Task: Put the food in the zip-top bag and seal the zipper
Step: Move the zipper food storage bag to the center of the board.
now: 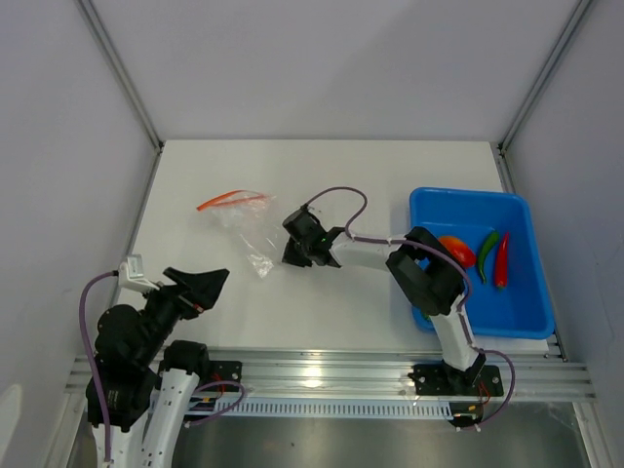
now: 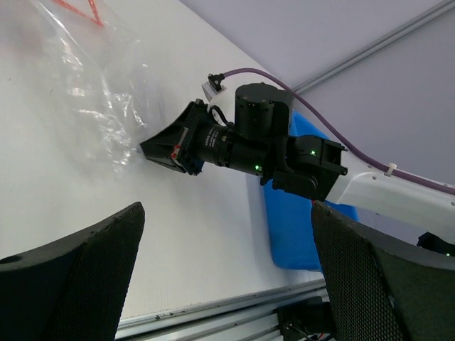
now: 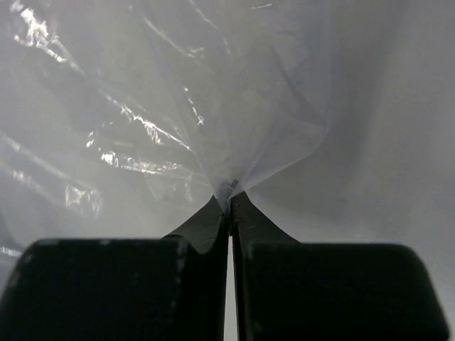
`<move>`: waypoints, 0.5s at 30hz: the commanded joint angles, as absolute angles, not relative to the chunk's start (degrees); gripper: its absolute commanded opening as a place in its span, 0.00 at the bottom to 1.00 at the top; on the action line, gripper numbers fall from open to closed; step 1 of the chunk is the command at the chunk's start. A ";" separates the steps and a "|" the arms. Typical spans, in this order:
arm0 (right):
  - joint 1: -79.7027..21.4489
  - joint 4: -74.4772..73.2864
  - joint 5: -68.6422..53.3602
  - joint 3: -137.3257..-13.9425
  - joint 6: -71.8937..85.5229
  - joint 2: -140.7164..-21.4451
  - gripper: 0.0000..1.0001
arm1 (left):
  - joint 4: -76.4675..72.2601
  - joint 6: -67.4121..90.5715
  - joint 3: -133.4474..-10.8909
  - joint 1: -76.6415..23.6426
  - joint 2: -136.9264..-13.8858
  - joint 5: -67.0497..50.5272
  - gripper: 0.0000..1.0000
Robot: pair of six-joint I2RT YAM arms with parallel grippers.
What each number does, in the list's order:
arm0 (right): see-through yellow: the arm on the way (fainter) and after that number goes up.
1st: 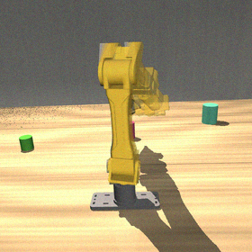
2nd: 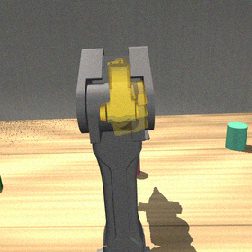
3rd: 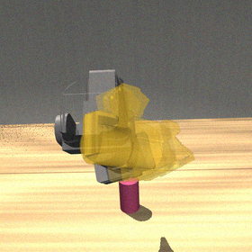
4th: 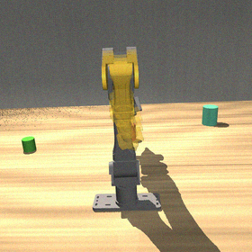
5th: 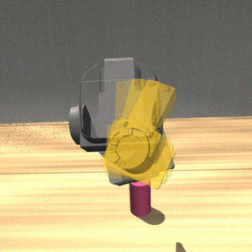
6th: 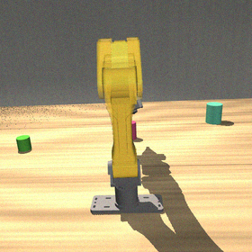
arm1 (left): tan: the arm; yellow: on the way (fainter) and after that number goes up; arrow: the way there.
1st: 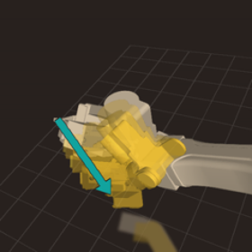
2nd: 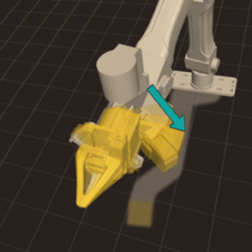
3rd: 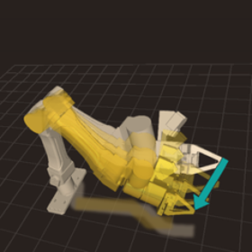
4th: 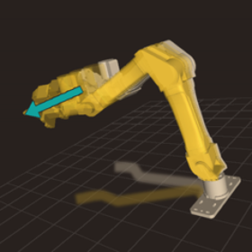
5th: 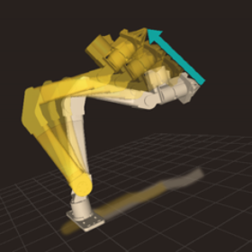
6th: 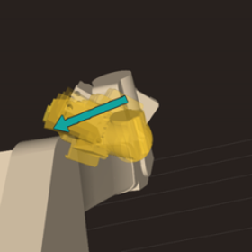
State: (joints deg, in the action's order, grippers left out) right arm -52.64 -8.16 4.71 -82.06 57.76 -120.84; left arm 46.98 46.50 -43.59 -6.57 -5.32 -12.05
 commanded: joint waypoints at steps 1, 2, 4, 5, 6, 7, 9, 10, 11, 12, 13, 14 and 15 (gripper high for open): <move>-51.86 -10.36 7.11 -77.62 49.94 -112.09 0.00 | 46.67 46.23 -44.38 -6.06 -6.33 -12.75 0.99; -51.68 -11.42 7.38 -75.52 45.66 -110.49 0.00 | 46.84 45.71 -44.47 -6.06 -6.68 -12.57 0.99; -50.81 -13.53 7.65 -73.23 41.07 -105.50 0.00 | 47.63 45.18 -45.34 -6.06 -7.29 -11.25 0.99; -50.28 -15.36 7.56 -71.73 39.30 -103.55 0.00 | 48.25 44.91 -45.44 -6.15 -8.08 -10.90 0.99; -49.66 -15.90 7.04 -68.33 36.07 -101.62 0.00 | 48.60 44.30 -45.87 -6.15 -8.61 -10.20 0.99; -48.18 -15.91 4.94 -66.38 34.47 -97.51 0.00 | 48.78 44.04 -46.31 -6.07 -9.14 -10.20 1.00; -46.59 -17.40 3.70 -61.73 31.22 -93.36 0.00 | 48.69 43.42 -47.10 -6.15 -11.15 -10.63 0.99; -45.36 -17.32 2.65 -60.31 29.72 -91.16 0.00 | 48.87 43.51 -47.20 -6.07 -11.95 -10.72 1.00; -44.66 -17.66 1.33 -59.16 28.31 -87.05 0.00 | 48.95 44.11 -47.37 -6.15 -12.56 -10.90 0.99; -43.95 -18.10 0.88 -58.28 27.08 -85.36 0.00 | 48.78 44.47 -47.37 -6.15 -13.87 -11.07 0.99; -42.81 -18.37 -1.04 -57.40 24.37 -84.04 0.00 | 48.17 44.91 -47.29 -6.07 -14.41 -11.86 0.99; -39.93 -19.07 -2.62 -57.39 23.74 -83.07 0.02 | 47.29 45.26 -46.33 -6.06 -14.68 -12.39 0.98; -38.25 -20.55 -4.99 -57.57 23.21 -82.27 0.10 | 45.55 46.31 -45.88 -6.15 -15.37 -12.91 0.98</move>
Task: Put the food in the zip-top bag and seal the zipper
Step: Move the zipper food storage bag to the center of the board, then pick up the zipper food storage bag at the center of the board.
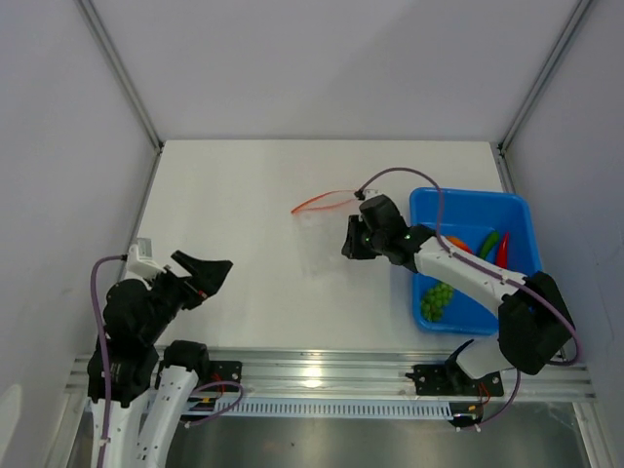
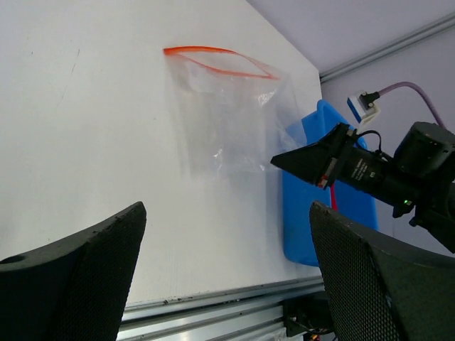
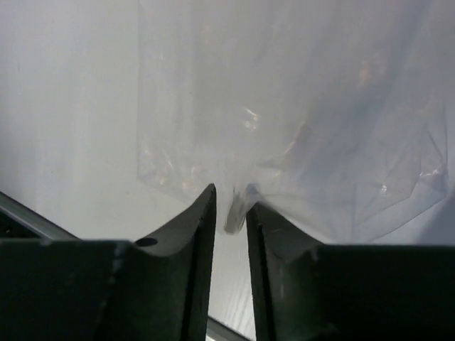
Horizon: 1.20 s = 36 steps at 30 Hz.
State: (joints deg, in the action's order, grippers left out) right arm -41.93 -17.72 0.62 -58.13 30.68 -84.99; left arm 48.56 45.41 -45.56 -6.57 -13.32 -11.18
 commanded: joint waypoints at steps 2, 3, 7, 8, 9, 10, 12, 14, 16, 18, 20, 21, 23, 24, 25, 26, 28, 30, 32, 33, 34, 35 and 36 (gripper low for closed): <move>-34.30 -22.05 -7.02 -59.31 21.37 -82.18 0.36 | 43.69 48.32 -43.96 -6.06 -15.91 -13.88 0.96; -33.76 -22.93 -7.64 -60.11 20.23 -82.09 0.43 | 42.72 49.04 -43.51 -6.15 -16.17 -14.23 0.95; -33.49 -26.96 -6.51 -65.73 17.40 -84.11 0.69 | 37.89 50.80 -42.19 -6.07 -20.55 -18.10 0.93; -33.40 -27.94 -5.37 -68.18 17.66 -84.63 0.71 | 37.53 50.45 -42.36 -6.06 -21.44 -19.24 0.93; -33.40 -28.91 -3.01 -69.33 18.01 -85.51 0.74 | 37.18 50.01 -42.62 -6.06 -22.23 -20.90 0.93; -33.40 -30.31 -2.03 -70.39 18.28 -85.95 0.74 | 37.00 49.31 -42.63 -6.15 -23.37 -21.44 0.92; -33.40 -30.94 -1.49 -73.64 18.55 -87.01 0.78 | 37.26 48.69 -42.02 -6.06 -23.55 -22.06 0.93; -34.10 -30.76 -0.36 -75.58 17.93 -88.77 0.79 | 37.79 47.64 -41.31 -6.06 -22.51 -22.50 0.92; -34.98 -29.45 2.63 -77.34 17.05 -89.90 0.79 | 38.40 46.67 -41.66 -6.06 -21.45 -22.41 0.93; -34.37 -25.77 -1.73 -79.09 17.75 -91.66 0.82 | 41.99 45.44 -43.32 -6.15 -20.30 -21.54 0.92; -33.40 -25.05 -4.21 -83.03 18.19 -97.80 0.80 | 44.55 44.56 -45.79 -6.06 -19.34 -20.74 0.92; -33.40 -25.92 -4.48 -89.50 17.93 -100.78 0.80 | 45.08 44.30 -46.14 -6.15 -18.20 -20.83 0.92; -33.83 -28.90 -3.53 -96.64 17.84 -110.59 0.78 | 45.87 43.33 -47.71 -6.06 -17.76 -21.18 0.92; -34.19 -31.79 -2.73 -99.99 17.93 -113.70 0.77 | 46.57 43.07 -48.07 -6.06 -17.84 -21.44 0.92; -34.45 -32.86 -2.03 -105.24 18.71 -116.51 0.77 | 46.76 42.63 -48.60 -6.15 -18.02 -22.32 0.92; -35.15 -33.48 -2.11 -107.03 18.89 -120.63 0.77 | 46.84 42.37 -48.78 -6.15 -18.10 -22.76 0.92; -36.12 -32.35 -2.29 -108.54 19.16 -123.21 0.77 | 46.32 42.10 -48.69 -6.06 -18.89 -23.99 0.91; -37.52 -32.26 -3.07 -109.69 18.64 -126.03 0.77 | 45.71 41.66 -47.55 -6.15 -19.33 -25.83 0.91; -38.67 -32.43 -3.42 -108.64 17.50 -127.08 0.76 | 44.21 41.31 -46.50 -6.07 -19.34 -26.63 0.91; -39.80 -32.87 -3.25 -107.85 17.06 -127.44 0.74 | 43.77 41.31 -45.19 -6.06 -19.25 -26.63 0.91; -40.42 -34.61 -1.69 -106.88 17.05 -127.09 0.74 | 43.51 41.48 -44.65 -6.06 -18.81 -26.98 0.91; -41.13 -35.24 3.46 -105.22 17.22 -126.39 0.73 | 43.42 41.40 -44.21 -6.15 -18.55 -27.33 0.91; -42.70 -35.68 5.95 -100.25 17.31 -125.17 0.72 | 43.33 41.40 -43.95 -6.07 -18.20 -27.77 0.91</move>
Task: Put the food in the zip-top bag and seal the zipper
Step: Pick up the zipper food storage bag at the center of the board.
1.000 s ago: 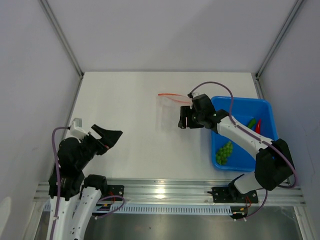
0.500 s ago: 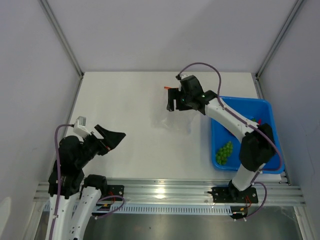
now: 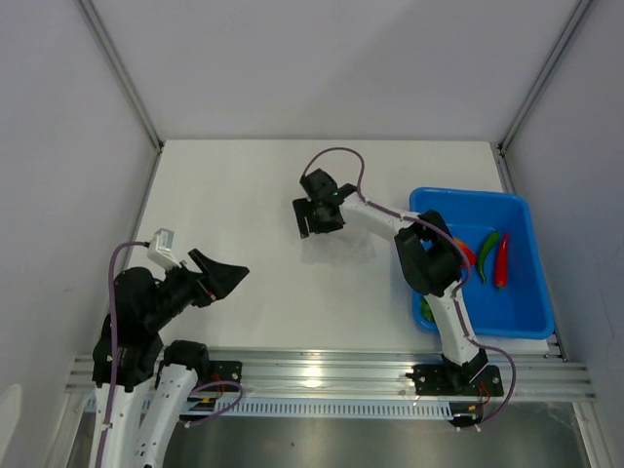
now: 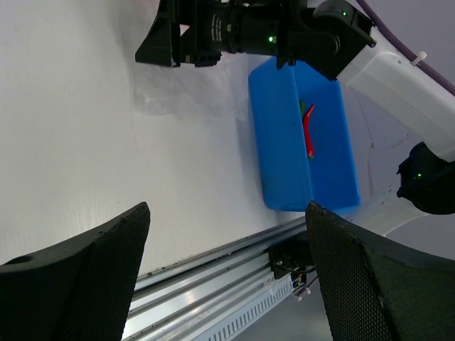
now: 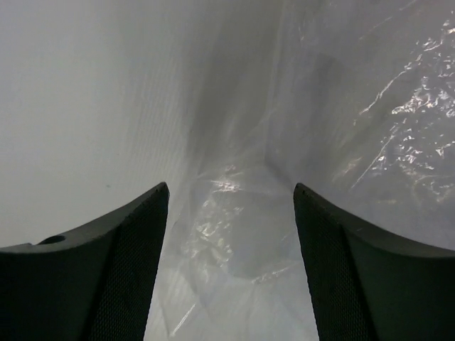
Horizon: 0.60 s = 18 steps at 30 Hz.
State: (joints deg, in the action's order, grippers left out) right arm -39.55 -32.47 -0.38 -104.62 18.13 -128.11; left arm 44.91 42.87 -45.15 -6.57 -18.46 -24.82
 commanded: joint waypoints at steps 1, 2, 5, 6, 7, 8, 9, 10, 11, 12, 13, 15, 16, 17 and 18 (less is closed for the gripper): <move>-43.50 -35.51 11.55 -96.98 17.58 -121.41 0.72 | 42.98 41.40 -43.42 -6.15 -17.24 -27.77 0.91; -44.46 -35.51 14.56 -93.81 17.84 -119.03 0.72 | 42.72 41.48 -42.55 -6.07 -16.62 -27.77 0.91; -48.42 -36.64 22.12 -81.33 18.10 -108.22 0.73 | 41.49 41.66 -41.84 -6.06 -15.30 -27.60 0.91; -49.21 -37.43 23.02 -76.43 18.45 -105.32 0.73 | 41.22 41.75 -41.75 -6.15 -15.12 -28.03 0.91; -50.61 -38.05 24.51 -74.03 18.63 -99.46 0.73 | 40.96 41.84 -41.75 -6.07 -14.94 -28.12 0.91; -50.97 -39.36 25.13 -71.83 19.15 -96.53 0.73 | 40.70 41.92 -41.75 -6.06 -14.85 -28.30 0.91; -51.15 -40.24 25.40 -70.07 20.38 -93.81 0.73 | 40.35 41.84 -41.84 -6.06 -14.59 -28.30 0.91; -51.15 -40.86 24.79 -67.00 20.65 -91.08 0.74 | 40.17 41.75 -41.84 -6.06 -14.50 -28.13 0.91; -51.33 -41.13 23.65 -65.49 20.65 -85.83 0.76 | 40.17 41.75 -41.92 -6.15 -14.41 -28.04 0.91; -51.33 -39.91 22.16 -64.00 20.13 -83.26 0.79 | 40.17 41.66 -41.84 -6.15 -13.89 -28.04 0.91; -51.33 -38.60 17.89 -60.94 18.73 -80.54 0.81 | 40.17 41.75 -41.57 -6.07 -13.63 -27.78 0.91; -50.80 -35.52 13.64 -58.54 18.45 -74.02 0.87 | 40.25 41.75 -41.05 -6.07 -13.01 -27.69 0.91; -49.93 -34.29 11.27 -58.27 20.89 -72.70 0.87 | 40.51 41.84 -40.78 -6.06 -12.40 -27.60 0.91; -48.44 -34.28 11.08 -58.88 22.57 -71.64 0.87 | 40.60 41.84 -40.69 -6.15 -12.04 -27.68 0.91; -47.91 -34.54 12.38 -59.67 24.33 -71.72 0.87 | 41.04 41.84 -40.69 -6.15 -11.78 -27.60 0.91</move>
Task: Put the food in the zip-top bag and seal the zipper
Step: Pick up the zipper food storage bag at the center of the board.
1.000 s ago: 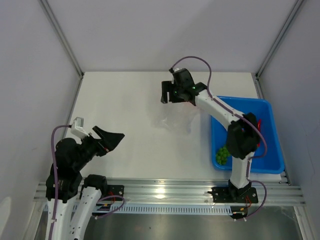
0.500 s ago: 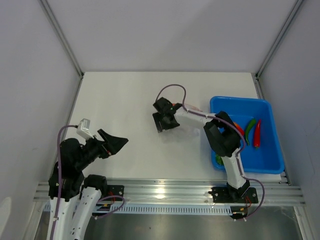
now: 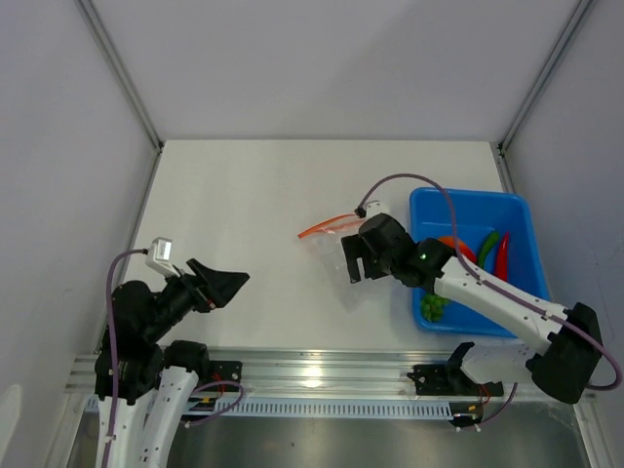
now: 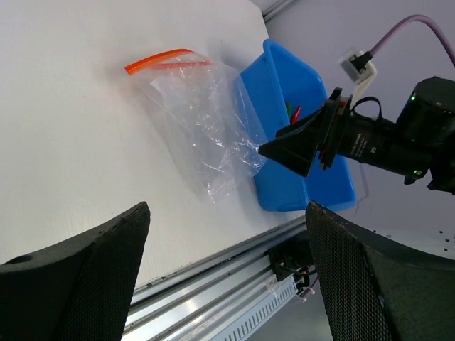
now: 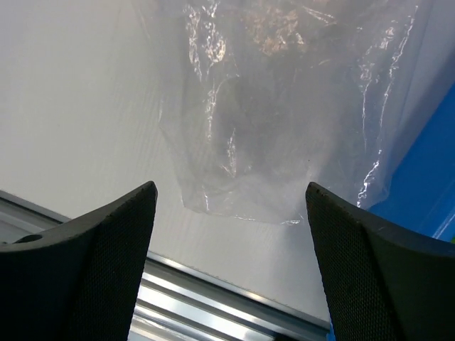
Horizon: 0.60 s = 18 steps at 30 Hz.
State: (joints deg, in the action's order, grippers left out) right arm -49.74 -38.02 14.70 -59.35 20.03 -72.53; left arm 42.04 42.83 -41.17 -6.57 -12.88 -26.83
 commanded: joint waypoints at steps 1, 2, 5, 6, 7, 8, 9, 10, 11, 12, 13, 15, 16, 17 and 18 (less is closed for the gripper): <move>-47.64 -34.89 13.18 -60.90 26.69 -72.15 0.87 | 41.22 41.75 -40.78 -6.07 -11.78 -27.42 0.91; -47.72 -34.98 14.23 -63.95 27.24 -72.85 0.87 | 41.39 41.75 -40.87 -6.06 -11.78 -27.42 0.91; -47.64 -37.34 20.02 -72.81 30.58 -78.99 0.87 | 41.48 41.84 -41.66 -6.15 -11.87 -27.69 0.91; -47.55 -38.92 21.69 -76.08 31.98 -84.41 0.87 | 41.66 41.92 -42.01 -6.07 -11.78 -27.60 0.91; -47.37 -43.81 26.32 -79.85 33.99 -87.59 0.87 | 42.01 41.92 -42.36 -6.15 -11.69 -27.34 0.91; -47.20 -46.64 28.54 -88.07 37.32 -91.02 0.88 | 42.27 41.92 -42.71 -6.07 -11.60 -26.90 0.91; -47.02 -49.28 32.48 -92.42 39.01 -97.75 0.88 | 42.45 41.75 -42.98 -6.06 -11.43 -26.72 0.91; -47.11 -51.74 34.09 -96.72 40.68 -101.13 0.88 | 42.71 41.66 -43.50 -6.06 -11.16 -26.54 0.91; -47.02 -56.73 35.32 -101.03 43.65 -104.56 0.89 | 43.24 41.66 -43.51 -6.06 -10.90 -26.37 0.91; -46.85 -58.95 36.81 -109.51 44.99 -111.20 0.90 | 43.59 41.40 -43.77 -6.15 -10.72 -26.19 0.91; -46.58 -61.41 37.17 -113.78 46.57 -114.58 0.90 | 43.94 41.31 -44.03 -6.07 -10.64 -26.10 0.91; -45.97 -70.02 37.35 -127.70 50.95 -121.52 0.90 | 44.65 41.13 -44.12 -6.15 -10.28 -26.19 0.91; -45.71 -72.92 37.53 -132.40 51.85 -128.25 0.91 | 44.91 41.05 -44.21 -6.07 -10.20 -26.10 0.91; -45.62 -77.82 37.96 -136.71 52.64 -131.28 0.91 | 45.35 41.04 -44.12 -6.06 -9.93 -26.10 0.91; -45.53 -79.87 39.36 -143.37 53.95 -134.01 0.91 | 45.44 40.96 -44.03 -6.06 -9.84 -25.93 0.91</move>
